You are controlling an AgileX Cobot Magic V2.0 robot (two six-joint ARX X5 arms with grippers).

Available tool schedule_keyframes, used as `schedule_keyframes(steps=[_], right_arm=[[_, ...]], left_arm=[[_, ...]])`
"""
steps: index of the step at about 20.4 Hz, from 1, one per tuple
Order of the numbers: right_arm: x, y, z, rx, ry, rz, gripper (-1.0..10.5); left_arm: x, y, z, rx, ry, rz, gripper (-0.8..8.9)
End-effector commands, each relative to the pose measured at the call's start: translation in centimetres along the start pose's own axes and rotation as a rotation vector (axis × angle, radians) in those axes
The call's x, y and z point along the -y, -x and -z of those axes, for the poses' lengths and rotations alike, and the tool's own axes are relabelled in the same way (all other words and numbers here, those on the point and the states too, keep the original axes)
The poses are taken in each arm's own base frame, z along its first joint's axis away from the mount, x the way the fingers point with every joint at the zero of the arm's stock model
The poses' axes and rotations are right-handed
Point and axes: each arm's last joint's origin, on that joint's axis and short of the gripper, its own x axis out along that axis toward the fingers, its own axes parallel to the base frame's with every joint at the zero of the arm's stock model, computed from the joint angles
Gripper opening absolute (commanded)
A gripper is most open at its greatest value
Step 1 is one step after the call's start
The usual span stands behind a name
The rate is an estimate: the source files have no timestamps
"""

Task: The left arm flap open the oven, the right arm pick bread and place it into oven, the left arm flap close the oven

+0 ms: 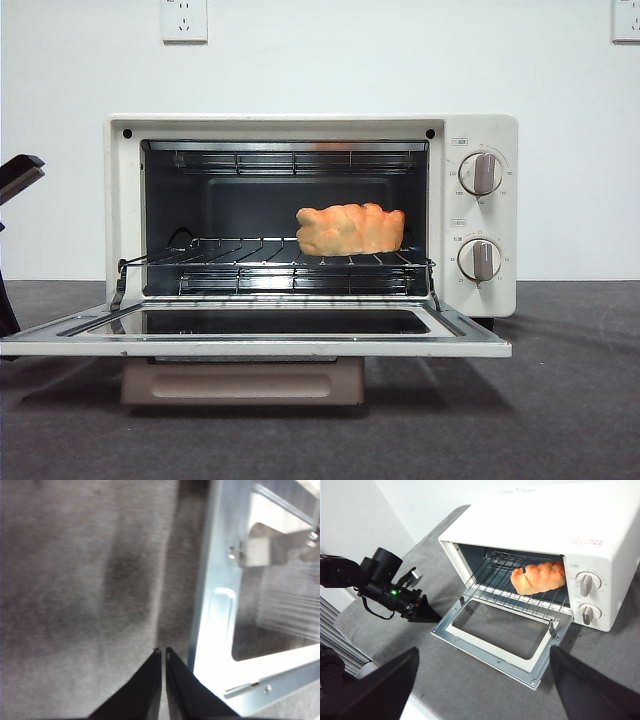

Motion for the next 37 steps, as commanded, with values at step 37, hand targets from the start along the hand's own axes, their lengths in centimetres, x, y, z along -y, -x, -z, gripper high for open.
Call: schedule_keyframes(steps=[37], right_arm=[[0.0, 0.4, -0.5, 0.056, 0.013, 0.055, 4.2]], left_arm=[[1.2, -0.3, 0.7, -0.152, -0.026, 0.256, 0.15]])
